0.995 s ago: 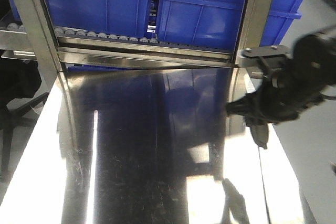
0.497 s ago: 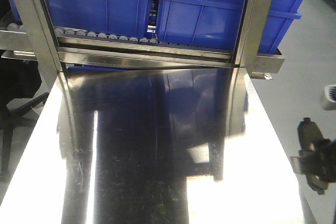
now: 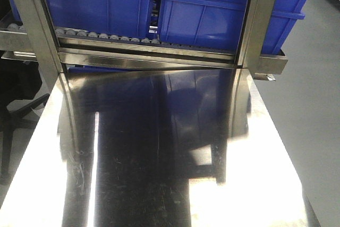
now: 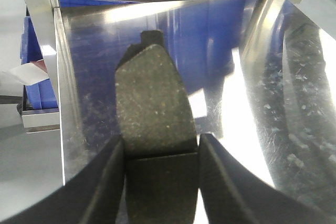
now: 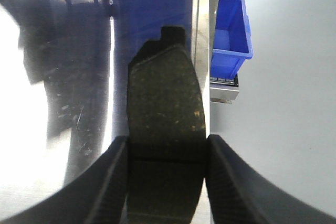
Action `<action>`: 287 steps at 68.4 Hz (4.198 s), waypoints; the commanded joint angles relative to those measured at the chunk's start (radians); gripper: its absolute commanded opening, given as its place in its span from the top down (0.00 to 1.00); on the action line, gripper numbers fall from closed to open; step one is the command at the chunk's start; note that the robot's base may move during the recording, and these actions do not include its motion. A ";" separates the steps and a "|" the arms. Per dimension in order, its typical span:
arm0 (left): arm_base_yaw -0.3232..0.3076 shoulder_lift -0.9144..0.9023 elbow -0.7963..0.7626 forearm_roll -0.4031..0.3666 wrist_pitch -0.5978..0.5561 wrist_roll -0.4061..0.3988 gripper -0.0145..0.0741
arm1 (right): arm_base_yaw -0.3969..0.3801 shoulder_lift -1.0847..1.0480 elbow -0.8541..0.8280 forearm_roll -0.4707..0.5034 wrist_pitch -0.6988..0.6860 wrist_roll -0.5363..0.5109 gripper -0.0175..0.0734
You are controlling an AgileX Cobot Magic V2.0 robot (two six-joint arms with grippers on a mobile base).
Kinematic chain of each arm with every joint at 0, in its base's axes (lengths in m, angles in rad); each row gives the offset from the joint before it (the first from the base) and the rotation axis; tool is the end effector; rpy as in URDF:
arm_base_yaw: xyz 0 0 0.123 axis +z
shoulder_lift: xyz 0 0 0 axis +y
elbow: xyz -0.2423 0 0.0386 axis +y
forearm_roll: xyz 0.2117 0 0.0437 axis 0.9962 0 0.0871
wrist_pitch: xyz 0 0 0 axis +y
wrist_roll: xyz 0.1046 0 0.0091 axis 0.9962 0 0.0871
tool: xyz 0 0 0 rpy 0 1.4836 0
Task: Move and align brake pads A on conveyor
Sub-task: 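Lift the grasped pad off the table with the right gripper, then back away and turn the base from the steel table, then drive along the yellow floor line holding a pad in each gripper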
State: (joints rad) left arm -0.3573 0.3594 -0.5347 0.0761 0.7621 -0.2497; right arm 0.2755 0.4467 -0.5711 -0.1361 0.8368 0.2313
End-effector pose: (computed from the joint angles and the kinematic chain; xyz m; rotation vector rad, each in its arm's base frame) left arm 0.0766 -0.0227 0.2742 0.1367 2.0760 -0.2844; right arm 0.0873 0.0137 0.2713 -0.0917 2.1885 0.1240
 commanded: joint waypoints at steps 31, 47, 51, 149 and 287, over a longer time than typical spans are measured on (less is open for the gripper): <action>-0.003 0.008 -0.028 0.007 -0.090 -0.006 0.84 | -0.006 -0.101 0.047 -0.039 -0.159 -0.009 0.81; -0.003 0.008 -0.028 0.007 -0.090 -0.006 0.84 | -0.006 -0.101 0.047 -0.039 -0.159 -0.009 0.81; -0.003 0.008 -0.028 0.007 -0.090 -0.006 0.84 | -0.006 -0.101 0.047 -0.039 -0.159 -0.009 0.81; -0.003 0.008 -0.028 0.007 -0.090 -0.006 0.84 | -0.006 -0.101 0.047 -0.039 -0.156 -0.009 0.81; -0.003 0.008 -0.028 0.007 -0.090 -0.006 0.84 | -0.006 -0.101 0.047 -0.039 -0.138 -0.009 0.81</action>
State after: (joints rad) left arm -0.3573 0.3594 -0.5347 0.0796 0.7619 -0.2497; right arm 0.2755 0.3376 -0.4956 -0.1579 0.7840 0.2304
